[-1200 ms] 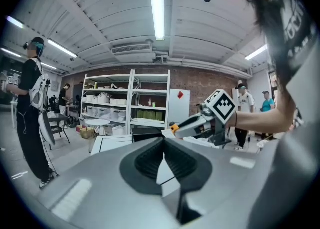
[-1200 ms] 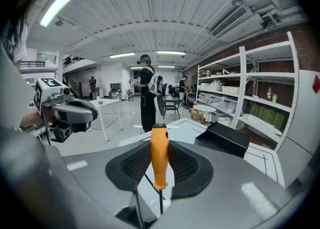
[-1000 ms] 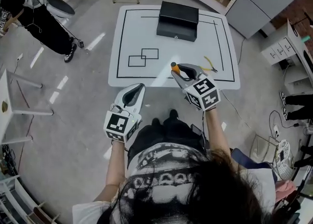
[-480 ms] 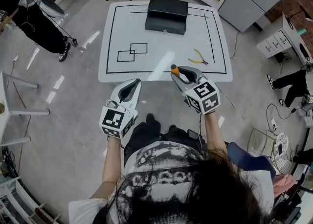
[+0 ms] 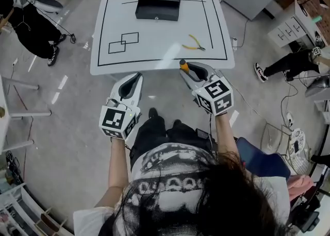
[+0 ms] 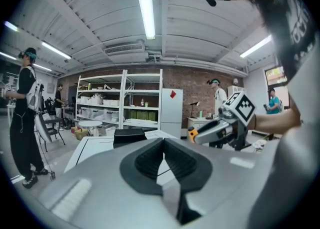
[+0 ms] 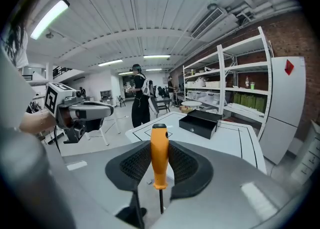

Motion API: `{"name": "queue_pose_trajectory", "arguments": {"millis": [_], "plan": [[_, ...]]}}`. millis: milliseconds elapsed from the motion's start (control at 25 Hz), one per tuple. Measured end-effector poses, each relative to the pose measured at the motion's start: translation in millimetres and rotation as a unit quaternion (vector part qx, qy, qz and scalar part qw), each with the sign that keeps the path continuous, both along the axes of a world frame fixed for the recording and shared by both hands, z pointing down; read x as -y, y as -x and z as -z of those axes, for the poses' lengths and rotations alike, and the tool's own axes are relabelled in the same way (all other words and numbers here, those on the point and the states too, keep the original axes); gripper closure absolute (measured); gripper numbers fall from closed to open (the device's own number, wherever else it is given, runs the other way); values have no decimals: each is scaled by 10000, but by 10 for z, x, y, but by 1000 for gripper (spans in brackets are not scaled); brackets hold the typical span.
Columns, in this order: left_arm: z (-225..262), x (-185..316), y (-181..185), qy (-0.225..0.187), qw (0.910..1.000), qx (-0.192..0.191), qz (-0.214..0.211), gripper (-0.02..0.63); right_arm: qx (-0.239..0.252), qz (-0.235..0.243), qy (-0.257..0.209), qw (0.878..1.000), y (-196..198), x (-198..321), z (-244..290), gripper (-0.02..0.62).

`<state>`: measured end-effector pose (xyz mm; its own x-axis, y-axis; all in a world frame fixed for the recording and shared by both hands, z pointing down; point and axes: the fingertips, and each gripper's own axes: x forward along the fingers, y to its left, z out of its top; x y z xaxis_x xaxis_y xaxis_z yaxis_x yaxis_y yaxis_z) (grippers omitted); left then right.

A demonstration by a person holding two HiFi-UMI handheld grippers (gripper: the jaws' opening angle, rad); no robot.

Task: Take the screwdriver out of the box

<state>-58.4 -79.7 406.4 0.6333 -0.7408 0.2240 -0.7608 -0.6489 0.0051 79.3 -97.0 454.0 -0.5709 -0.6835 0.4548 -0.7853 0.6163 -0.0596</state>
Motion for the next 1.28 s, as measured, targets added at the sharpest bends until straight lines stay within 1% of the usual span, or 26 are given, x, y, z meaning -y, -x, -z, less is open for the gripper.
{"name": "queue_pose_trajectory", "arguments": {"millis": [240,360,760,1080,1280], "plan": [[-26,-378,-380,-12,10000,24,27,606,87,49,-57,9999,-321,-347,-9,485],[-52,-551,-491,-8,10000,40,42,606,113,112,-65,9999,-394,-495,-38,485],[-120,-939,-701,-2,9999,133,107,606,160,254,-88,9995,-554,-835,-104,485],[-128,-1109,-791,-60,9997,152,157,606,148,327,-96,9993,-632,-973,-161,485],[-113,-1116,-796,-116,9996,169,173,606,132,359,-173,9991,-644,-977,-158,485]]}}
